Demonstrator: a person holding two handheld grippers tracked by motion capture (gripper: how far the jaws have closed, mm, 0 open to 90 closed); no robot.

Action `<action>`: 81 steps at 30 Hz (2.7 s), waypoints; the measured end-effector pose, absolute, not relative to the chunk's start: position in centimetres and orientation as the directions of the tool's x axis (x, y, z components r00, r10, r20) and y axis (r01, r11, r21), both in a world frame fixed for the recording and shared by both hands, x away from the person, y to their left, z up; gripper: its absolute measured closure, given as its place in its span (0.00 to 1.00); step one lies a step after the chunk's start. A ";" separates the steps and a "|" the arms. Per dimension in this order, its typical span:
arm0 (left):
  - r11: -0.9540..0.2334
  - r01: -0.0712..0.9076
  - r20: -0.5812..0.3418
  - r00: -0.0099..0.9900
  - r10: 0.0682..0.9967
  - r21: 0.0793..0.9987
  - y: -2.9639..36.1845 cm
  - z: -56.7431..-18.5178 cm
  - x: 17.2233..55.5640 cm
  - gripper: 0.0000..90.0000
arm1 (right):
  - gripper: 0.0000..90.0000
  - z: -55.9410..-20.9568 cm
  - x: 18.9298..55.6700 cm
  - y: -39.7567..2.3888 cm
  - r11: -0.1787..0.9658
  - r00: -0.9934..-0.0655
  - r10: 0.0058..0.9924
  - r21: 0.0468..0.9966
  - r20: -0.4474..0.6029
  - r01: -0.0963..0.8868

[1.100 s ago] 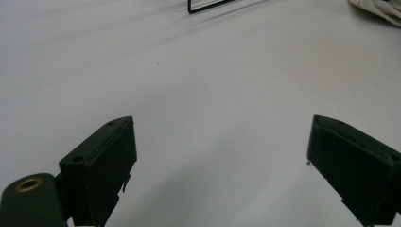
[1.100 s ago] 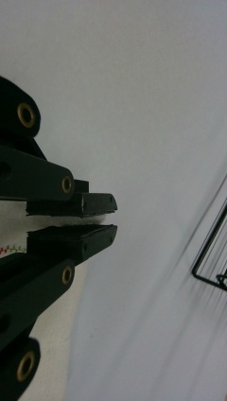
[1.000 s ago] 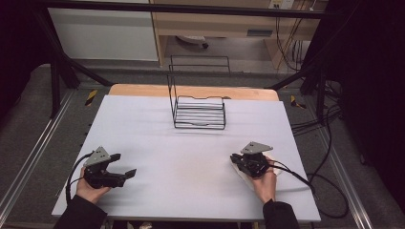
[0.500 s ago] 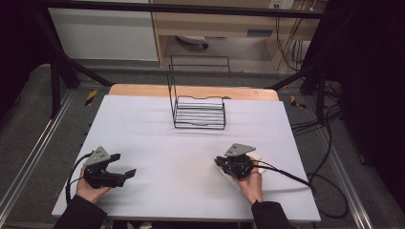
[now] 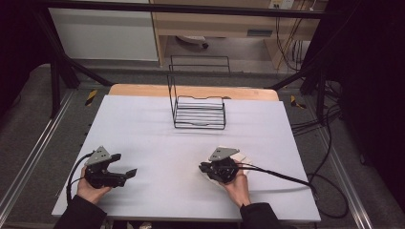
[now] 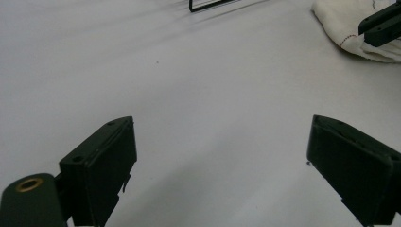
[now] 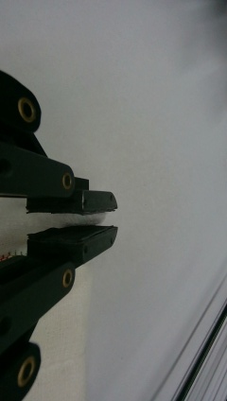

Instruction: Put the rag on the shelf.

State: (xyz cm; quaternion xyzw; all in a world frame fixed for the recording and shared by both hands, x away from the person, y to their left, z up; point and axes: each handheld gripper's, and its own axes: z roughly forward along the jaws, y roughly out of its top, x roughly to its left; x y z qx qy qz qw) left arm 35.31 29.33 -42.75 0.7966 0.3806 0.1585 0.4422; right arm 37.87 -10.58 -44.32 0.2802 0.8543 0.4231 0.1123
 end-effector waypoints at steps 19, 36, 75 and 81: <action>-0.339 0.486 -0.112 0.687 0.718 0.806 22.7 -41.2 35.6 0.11 | 0.18 -42.0 38.6 -19.3 0.303 -0.652 0.751 0.823 0.104 0.481; -0.420 0.519 -0.149 0.743 0.653 0.744 10.8 -41.7 37.7 0.38 | 0.49 -44.1 38.7 -24.2 0.282 -0.546 0.833 0.781 0.089 0.557; -0.433 0.603 -0.213 0.714 0.667 0.670 12.0 -43.3 35.7 0.93 | 0.91 -44.2 39.6 -18.8 0.307 -0.618 0.761 0.731 0.196 0.610; -0.425 0.617 -0.206 0.696 0.688 0.663 14.2 -43.5 35.0 0.93 | 0.91 -44.2 39.8 -17.0 0.315 -0.647 0.738 0.749 0.193 0.583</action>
